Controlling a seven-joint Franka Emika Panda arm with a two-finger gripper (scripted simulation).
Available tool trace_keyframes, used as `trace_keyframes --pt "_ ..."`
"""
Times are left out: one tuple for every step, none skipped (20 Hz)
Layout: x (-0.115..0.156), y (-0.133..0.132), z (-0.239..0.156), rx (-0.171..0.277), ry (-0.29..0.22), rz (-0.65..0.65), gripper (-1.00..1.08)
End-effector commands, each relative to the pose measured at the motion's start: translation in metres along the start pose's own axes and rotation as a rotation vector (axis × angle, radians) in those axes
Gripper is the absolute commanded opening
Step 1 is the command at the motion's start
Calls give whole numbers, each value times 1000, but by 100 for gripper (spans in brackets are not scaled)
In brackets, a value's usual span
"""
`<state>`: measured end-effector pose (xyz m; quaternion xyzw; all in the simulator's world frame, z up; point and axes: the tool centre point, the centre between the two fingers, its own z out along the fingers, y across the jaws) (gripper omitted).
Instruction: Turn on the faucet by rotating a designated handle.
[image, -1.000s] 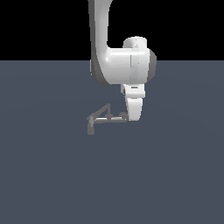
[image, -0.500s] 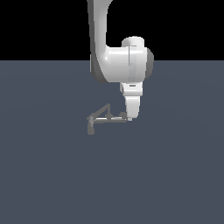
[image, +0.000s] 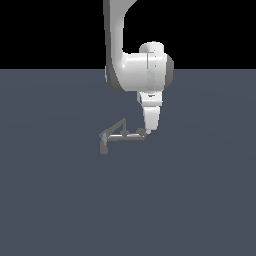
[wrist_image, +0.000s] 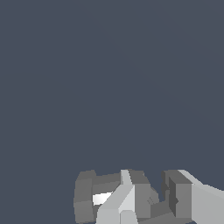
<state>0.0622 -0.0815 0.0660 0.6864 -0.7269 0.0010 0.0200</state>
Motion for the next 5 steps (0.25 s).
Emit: trace_keyframes --pt "-53 -17 3 23 -25 -70 -100" --pt "-57 -20 3 25 -26 -76 -100" --pt "-61 -23 3 26 -28 -81 -100" --pt "-64 -25 2 27 -29 -85 -100" --pt "-64 -25 2 27 -29 -85 -100"
